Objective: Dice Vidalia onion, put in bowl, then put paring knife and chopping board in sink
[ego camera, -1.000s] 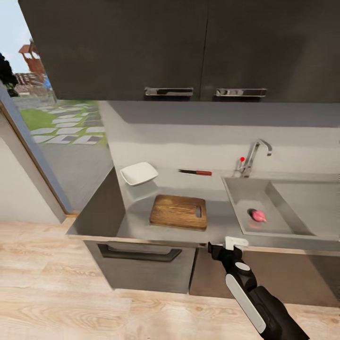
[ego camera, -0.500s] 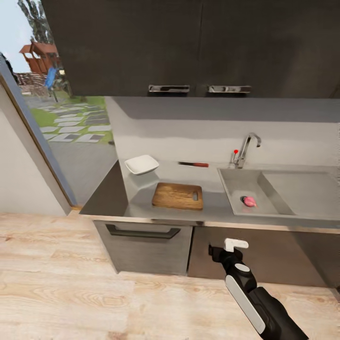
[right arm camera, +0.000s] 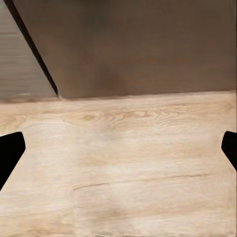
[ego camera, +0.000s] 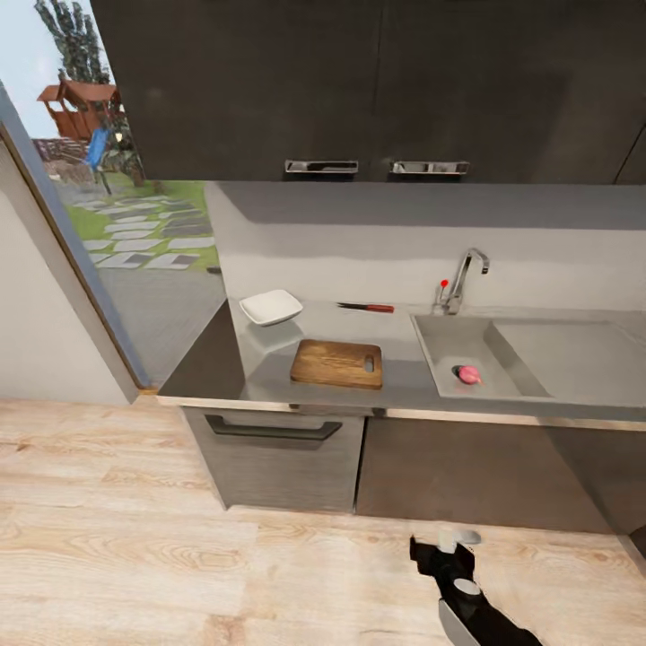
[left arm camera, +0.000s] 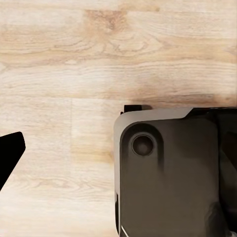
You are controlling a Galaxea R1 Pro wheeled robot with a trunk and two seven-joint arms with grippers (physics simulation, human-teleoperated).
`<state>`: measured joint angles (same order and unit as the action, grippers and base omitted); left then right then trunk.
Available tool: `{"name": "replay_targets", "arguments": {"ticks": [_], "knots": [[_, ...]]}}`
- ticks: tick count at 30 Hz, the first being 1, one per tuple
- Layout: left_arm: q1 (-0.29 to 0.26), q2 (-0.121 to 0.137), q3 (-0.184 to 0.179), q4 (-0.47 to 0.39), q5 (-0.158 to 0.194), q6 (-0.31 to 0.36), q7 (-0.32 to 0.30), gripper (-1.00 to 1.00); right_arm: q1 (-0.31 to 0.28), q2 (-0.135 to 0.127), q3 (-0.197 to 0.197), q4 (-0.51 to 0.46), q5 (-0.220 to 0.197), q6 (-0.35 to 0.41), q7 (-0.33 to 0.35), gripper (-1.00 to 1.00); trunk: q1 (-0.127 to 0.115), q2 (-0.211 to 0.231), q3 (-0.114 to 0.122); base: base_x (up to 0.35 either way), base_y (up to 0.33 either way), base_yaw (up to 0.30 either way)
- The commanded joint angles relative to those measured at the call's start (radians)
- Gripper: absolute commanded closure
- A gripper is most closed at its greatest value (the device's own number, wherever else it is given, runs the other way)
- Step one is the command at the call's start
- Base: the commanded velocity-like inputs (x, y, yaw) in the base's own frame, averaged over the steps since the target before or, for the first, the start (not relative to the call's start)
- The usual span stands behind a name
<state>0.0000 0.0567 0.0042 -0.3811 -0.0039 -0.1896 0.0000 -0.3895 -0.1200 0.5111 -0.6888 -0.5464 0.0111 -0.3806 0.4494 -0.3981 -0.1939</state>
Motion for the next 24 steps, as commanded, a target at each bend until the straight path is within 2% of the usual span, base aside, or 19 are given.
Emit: {"name": "replay_targets", "arguments": {"ticks": [1, 6, 9, 14, 15, 16, 21, 22, 24], "knots": [[0.000, 0.000, 0.000, -0.001, 0.000, -0.002, 0.000, -1.00, -0.001, 0.034, 0.021, 0.225, -0.006, -0.134, 0.073, -1.00, 0.001, -0.002, -0.002, 0.000, 0.000, 0.000], [0.000, 0.000, 0.000, -0.001, 0.000, -0.002, 0.000, -1.00, -0.001, 0.062, 0.025, 0.412, -0.006, -0.251, 0.142, -1.00, 0.001, -0.002, -0.002, 0.000, 0.000, 0.000], [0.000, 0.000, 0.000, -0.001, 0.000, -0.002, 0.000, -1.00, -0.001, 0.068, 0.025, 0.525, -0.006, -0.309, 0.229, -1.00, 0.001, -0.002, -0.002, 0.000, 0.000, 0.000], [0.000, 0.000, 0.001, -0.001, 0.001, -0.002, 0.000, -1.00, -0.001, 0.070, 0.026, 0.641, -0.005, -0.340, 0.371, -1.00, 0.001, -0.002, -0.002, 0.000, 0.000, 0.000], [0.000, 0.000, 0.001, -0.001, 0.001, -0.002, 0.000, -1.00, 0.000, 0.070, 0.026, 0.648, -0.005, -0.341, 0.383, -1.00, 0.001, -0.002, -0.002, 0.000, 0.000, 0.000], [0.000, 0.000, 0.002, -0.001, 0.001, -0.002, 0.000, -1.00, 0.044, 0.076, 0.026, 0.668, -0.004, -0.369, 0.421, -1.00, 0.001, -0.002, -0.002, 0.000, 0.000, 0.000], [0.000, 0.000, 0.002, 0.000, 0.001, -0.002, 0.001, -1.00, 0.180, 0.090, 0.026, 0.674, -0.004, -0.513, 0.433, -1.00, 0.001, -0.002, -0.002, 0.000, 0.000, 0.000], [0.000, 0.000, 0.002, 0.000, 0.001, -0.002, 0.001, -1.00, 0.268, 0.097, 0.026, 0.675, -0.004, -0.600, 0.434, -1.00, 0.001, -0.002, -0.002, 0.000, 0.000, 0.000], [0.000, 0.000, 0.003, 0.001, 0.001, -0.002, 0.001, -1.00, 0.317, 0.104, 0.026, 0.675, -0.004, -0.635, 0.434, -1.00, 0.001, -0.002, -0.002, 0.000, 0.000, 0.000]]}}
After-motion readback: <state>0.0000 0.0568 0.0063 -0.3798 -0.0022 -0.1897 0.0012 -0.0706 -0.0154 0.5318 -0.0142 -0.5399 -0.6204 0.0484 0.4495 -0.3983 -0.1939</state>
